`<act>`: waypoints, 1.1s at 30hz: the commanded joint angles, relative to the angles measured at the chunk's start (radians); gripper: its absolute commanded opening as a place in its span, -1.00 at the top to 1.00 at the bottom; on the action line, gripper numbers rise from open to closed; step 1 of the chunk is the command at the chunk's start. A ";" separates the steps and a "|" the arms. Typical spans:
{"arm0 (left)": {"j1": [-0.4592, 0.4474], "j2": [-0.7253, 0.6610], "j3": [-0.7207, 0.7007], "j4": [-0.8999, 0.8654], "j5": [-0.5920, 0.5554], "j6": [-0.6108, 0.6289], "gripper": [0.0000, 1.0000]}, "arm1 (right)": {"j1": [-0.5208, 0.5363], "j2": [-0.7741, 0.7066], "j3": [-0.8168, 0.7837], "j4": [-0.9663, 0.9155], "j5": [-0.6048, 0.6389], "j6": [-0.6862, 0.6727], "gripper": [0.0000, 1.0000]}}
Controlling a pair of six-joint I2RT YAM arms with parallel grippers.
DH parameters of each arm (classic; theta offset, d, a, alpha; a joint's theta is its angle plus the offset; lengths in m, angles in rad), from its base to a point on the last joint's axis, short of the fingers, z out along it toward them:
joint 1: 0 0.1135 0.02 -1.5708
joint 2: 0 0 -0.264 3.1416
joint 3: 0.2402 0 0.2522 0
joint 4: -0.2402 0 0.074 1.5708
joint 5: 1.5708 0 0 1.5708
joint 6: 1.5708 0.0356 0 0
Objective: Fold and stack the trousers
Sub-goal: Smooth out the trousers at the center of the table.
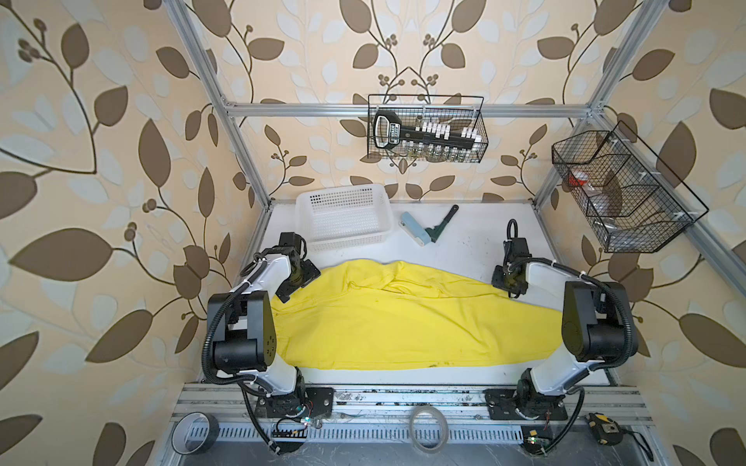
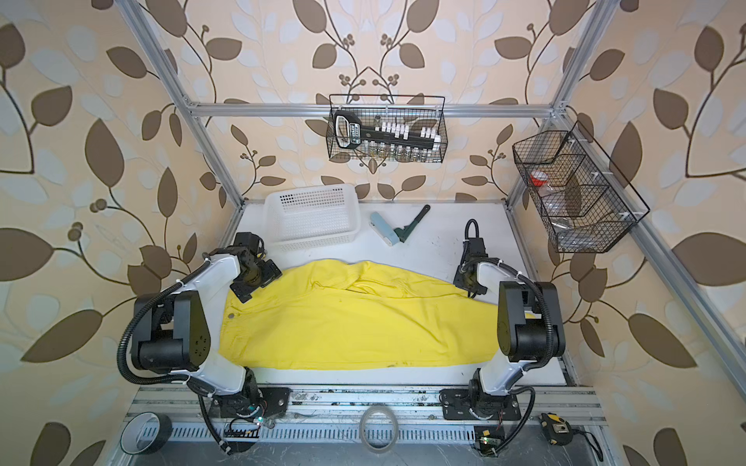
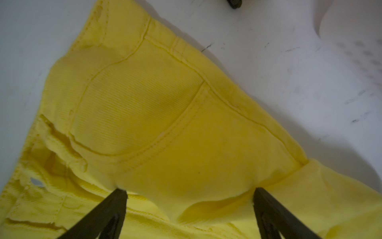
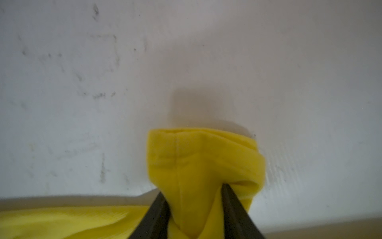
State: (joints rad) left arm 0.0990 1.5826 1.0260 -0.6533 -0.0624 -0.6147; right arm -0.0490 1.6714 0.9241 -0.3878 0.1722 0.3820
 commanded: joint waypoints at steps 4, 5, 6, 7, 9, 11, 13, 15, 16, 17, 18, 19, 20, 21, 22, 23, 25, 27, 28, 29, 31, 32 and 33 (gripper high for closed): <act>0.004 0.068 0.044 0.014 0.001 -0.037 -0.49 | 0.003 0.001 -0.001 0.035 -0.020 -0.003 0.86; 0.005 0.069 0.041 0.014 0.002 -0.038 -0.38 | 0.001 -0.010 0.000 0.037 -0.022 -0.005 0.96; 0.005 0.064 0.036 0.020 0.004 -0.041 -0.28 | -0.002 -0.022 0.003 0.035 -0.022 -0.005 1.00; 0.005 0.055 0.028 0.026 0.007 -0.045 -0.15 | -0.004 -0.044 0.004 0.034 -0.022 -0.003 1.00; 0.005 0.041 0.024 0.026 0.013 -0.045 0.12 | -0.009 -0.096 0.007 0.032 -0.018 0.003 1.00; 0.006 0.029 0.021 0.022 0.025 -0.046 0.46 | -0.015 -0.153 0.026 0.019 -0.004 0.006 1.00; 0.008 0.014 0.019 0.012 0.040 -0.046 0.75 | -0.024 -0.208 0.049 0.008 0.007 0.006 1.00; 0.008 -0.006 0.015 0.010 0.043 -0.042 1.00 | -0.033 -0.259 0.066 0.013 0.016 0.003 1.00; 0.008 -0.015 0.016 0.004 0.040 -0.035 1.00 | -0.038 -0.281 0.077 0.011 0.013 0.002 1.00; 0.008 -0.023 0.018 -0.003 0.035 -0.029 1.00 | -0.040 -0.303 0.087 0.010 0.008 0.001 1.00; 0.009 -0.032 0.019 -0.009 0.032 -0.024 1.00 | -0.040 -0.318 0.094 0.012 0.005 0.000 1.00; 0.011 -0.045 0.021 -0.016 0.030 -0.020 1.00 | -0.041 -0.335 0.099 0.016 0.000 0.000 1.00; 0.011 -0.062 0.021 -0.023 0.024 -0.015 1.00 | -0.042 -0.352 0.105 0.019 -0.006 0.000 1.00; 0.011 -0.075 0.021 -0.032 0.018 -0.013 1.00 | -0.047 -0.365 0.107 0.022 -0.005 0.001 1.00; 0.011 -0.096 0.021 -0.043 0.006 -0.009 1.00 | -0.053 -0.382 0.101 0.037 -0.001 0.007 1.00; 0.013 -0.120 0.022 -0.057 -0.008 -0.006 1.00 | -0.064 -0.399 0.090 0.067 -0.012 0.011 1.00; 0.013 -0.177 0.018 -0.077 -0.028 0.003 1.00 | -0.092 -0.408 0.086 0.102 -0.073 0.022 1.00; 0.013 -0.218 0.012 -0.097 -0.048 0.008 1.00 | -0.104 -0.391 0.103 0.113 -0.108 0.027 1.00; 0.014 -0.238 0.009 -0.106 -0.062 0.013 1.00 | -0.103 -0.371 0.127 0.091 -0.093 0.025 1.00; 0.017 -0.257 0.005 -0.118 -0.081 0.014 1.00 | -0.105 -0.343 0.159 0.046 -0.062 0.026 1.00; 0.025 -0.294 -0.005 -0.135 -0.112 0.015 1.00 | -0.117 -0.300 0.193 -0.005 -0.011 0.034 1.00; 0.031 -0.317 -0.011 -0.143 -0.125 0.015 1.00 | -0.123 -0.299 0.182 0.017 0.007 0.034 1.00; 0.038 -0.335 -0.016 -0.149 -0.128 0.013 1.00 | -0.129 -0.302 0.170 0.036 0.005 0.034 1.00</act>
State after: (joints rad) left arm 0.1097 1.3014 1.0271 -0.7509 -0.0929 -0.6189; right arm -0.1581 1.3628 1.0790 -0.3515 0.1200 0.4057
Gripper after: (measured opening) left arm 0.045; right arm 0.103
